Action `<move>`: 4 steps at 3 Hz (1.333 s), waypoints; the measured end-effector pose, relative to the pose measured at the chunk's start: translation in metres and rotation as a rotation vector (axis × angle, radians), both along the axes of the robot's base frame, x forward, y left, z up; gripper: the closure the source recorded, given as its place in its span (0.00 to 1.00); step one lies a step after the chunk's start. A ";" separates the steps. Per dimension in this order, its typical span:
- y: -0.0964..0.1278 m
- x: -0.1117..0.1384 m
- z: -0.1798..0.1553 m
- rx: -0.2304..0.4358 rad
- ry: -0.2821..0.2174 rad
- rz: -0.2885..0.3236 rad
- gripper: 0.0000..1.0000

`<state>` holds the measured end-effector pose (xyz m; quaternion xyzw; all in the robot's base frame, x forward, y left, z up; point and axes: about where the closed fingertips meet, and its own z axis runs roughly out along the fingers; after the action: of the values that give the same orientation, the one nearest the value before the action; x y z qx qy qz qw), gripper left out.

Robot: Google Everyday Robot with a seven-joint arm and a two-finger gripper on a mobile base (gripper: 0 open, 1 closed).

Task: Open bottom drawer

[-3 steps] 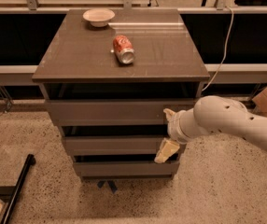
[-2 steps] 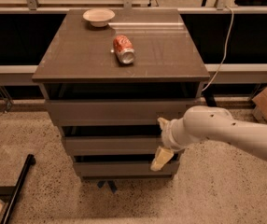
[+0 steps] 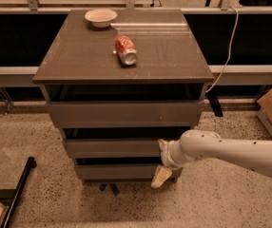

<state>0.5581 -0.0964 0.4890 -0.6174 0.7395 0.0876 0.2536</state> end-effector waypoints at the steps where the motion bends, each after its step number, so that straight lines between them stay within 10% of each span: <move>1: 0.001 -0.002 -0.004 0.002 0.008 0.001 0.00; 4: 0.018 -0.002 -0.100 0.100 0.115 0.066 0.00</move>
Offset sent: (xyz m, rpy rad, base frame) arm -0.0066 0.0216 -0.0495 0.0433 0.0973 0.0429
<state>0.5560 -0.0787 0.3891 -0.6219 0.7268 0.1681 0.2384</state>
